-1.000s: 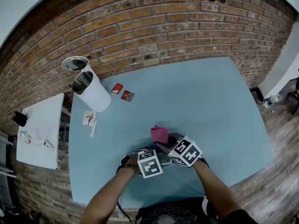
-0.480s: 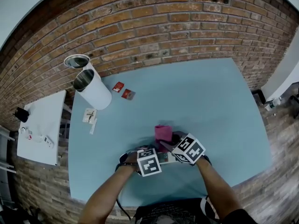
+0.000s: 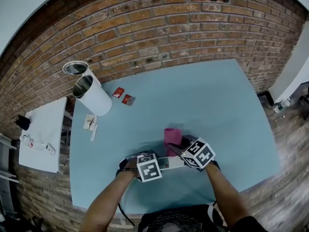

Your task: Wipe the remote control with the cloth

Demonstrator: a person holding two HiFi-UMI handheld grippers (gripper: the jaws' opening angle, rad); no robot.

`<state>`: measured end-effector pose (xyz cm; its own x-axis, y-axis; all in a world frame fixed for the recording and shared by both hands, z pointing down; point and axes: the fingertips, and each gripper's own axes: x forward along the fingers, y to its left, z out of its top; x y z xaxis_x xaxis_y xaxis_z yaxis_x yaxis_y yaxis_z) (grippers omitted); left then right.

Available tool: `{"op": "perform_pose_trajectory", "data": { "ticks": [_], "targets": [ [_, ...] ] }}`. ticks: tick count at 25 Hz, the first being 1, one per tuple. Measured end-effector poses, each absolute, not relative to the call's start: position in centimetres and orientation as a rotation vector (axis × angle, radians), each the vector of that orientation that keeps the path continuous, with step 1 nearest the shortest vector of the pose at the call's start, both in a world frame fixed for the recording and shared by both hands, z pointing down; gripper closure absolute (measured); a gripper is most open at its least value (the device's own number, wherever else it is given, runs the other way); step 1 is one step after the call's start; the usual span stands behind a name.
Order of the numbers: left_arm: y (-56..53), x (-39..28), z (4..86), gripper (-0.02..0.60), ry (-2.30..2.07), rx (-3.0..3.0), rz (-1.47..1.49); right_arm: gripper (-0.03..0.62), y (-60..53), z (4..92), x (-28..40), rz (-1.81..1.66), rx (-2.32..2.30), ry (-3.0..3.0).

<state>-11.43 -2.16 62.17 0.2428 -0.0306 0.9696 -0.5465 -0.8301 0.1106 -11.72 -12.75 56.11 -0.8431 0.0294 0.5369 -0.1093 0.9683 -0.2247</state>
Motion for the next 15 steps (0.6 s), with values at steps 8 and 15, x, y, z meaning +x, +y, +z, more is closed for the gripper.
{"op": "perform_pose_trajectory", "data": {
  "ticks": [8, 15],
  "targets": [
    [-2.2, -11.6, 62.2, 0.295, -0.513, 2.058, 1.648, 0.528, -14.5, 56.1, -9.2, 0.379, 0.128, -2.566],
    [-2.2, -11.7, 62.4, 0.295, -0.508, 2.021, 1.679, 0.528, -15.4, 56.3, -7.2, 0.413, 0.184, -2.574]
  ]
}}
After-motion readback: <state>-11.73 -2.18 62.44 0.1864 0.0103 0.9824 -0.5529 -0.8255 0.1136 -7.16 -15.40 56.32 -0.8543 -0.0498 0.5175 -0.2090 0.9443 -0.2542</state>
